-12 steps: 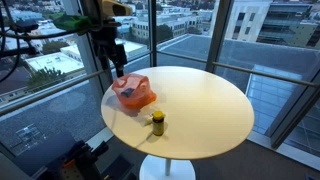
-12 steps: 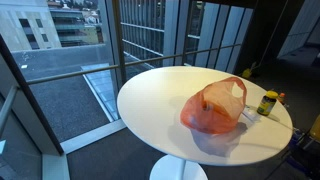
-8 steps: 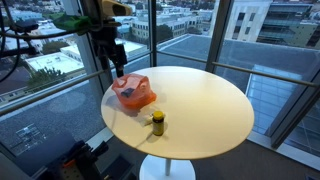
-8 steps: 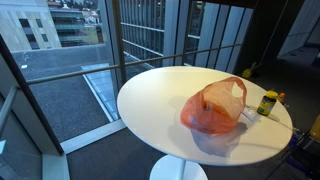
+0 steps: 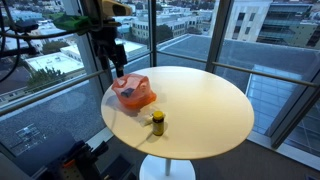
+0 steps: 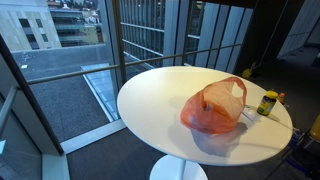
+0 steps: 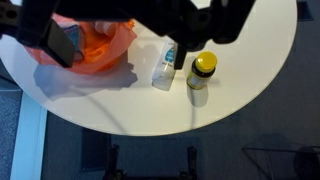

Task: Remove the blue box from the plastic bag

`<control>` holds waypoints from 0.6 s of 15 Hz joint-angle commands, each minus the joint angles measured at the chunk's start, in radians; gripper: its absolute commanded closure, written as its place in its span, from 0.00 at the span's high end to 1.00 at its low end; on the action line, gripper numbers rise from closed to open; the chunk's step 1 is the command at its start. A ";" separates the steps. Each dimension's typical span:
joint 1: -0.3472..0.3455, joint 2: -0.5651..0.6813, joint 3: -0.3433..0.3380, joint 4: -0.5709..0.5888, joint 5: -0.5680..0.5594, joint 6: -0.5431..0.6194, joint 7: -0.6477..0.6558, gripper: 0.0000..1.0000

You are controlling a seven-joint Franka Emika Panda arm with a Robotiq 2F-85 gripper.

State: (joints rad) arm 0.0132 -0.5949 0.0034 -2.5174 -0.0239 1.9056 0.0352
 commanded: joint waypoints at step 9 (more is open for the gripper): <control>-0.005 0.043 0.015 0.030 0.003 0.018 0.021 1.00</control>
State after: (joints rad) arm 0.0131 -0.5920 0.0045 -2.5171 -0.0239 1.9072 0.0375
